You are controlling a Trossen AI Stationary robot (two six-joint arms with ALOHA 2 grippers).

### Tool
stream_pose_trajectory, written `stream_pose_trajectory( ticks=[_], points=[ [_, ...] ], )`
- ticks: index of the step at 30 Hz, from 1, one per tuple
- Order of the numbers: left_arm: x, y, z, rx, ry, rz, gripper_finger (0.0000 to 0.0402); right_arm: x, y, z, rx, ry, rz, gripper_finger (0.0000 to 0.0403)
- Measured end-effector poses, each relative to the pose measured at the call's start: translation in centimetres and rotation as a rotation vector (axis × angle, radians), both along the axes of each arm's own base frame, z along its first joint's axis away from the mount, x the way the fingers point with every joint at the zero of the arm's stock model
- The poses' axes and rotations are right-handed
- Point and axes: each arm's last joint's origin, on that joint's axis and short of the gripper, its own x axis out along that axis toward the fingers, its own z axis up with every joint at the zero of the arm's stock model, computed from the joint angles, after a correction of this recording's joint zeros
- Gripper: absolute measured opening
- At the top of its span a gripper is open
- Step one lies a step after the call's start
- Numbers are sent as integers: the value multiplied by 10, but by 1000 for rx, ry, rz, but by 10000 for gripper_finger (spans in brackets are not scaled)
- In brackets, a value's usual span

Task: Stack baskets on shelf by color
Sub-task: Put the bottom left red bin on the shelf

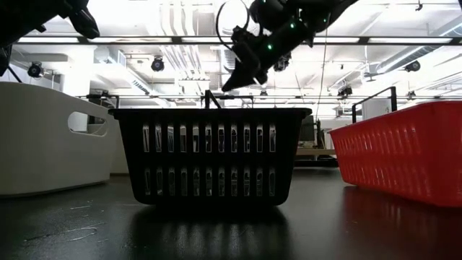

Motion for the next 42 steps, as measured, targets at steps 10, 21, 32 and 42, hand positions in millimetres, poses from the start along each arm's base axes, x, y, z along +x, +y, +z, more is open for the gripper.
stream_pose_trajectory(
  ticks=[10,21,32,42],
  points=[
    [0,0,0,1,2,0,0,-12,50,-6,118,112,62,9],
    [0,0,0,1,1,0,0,-25,106,-25,194,345,135,9],
    [0,0,0,1,1,0,0,-24,108,-25,187,336,136,9],
    [0,0,0,1,0,0,0,-24,108,-25,186,336,136,9]
  ],
)
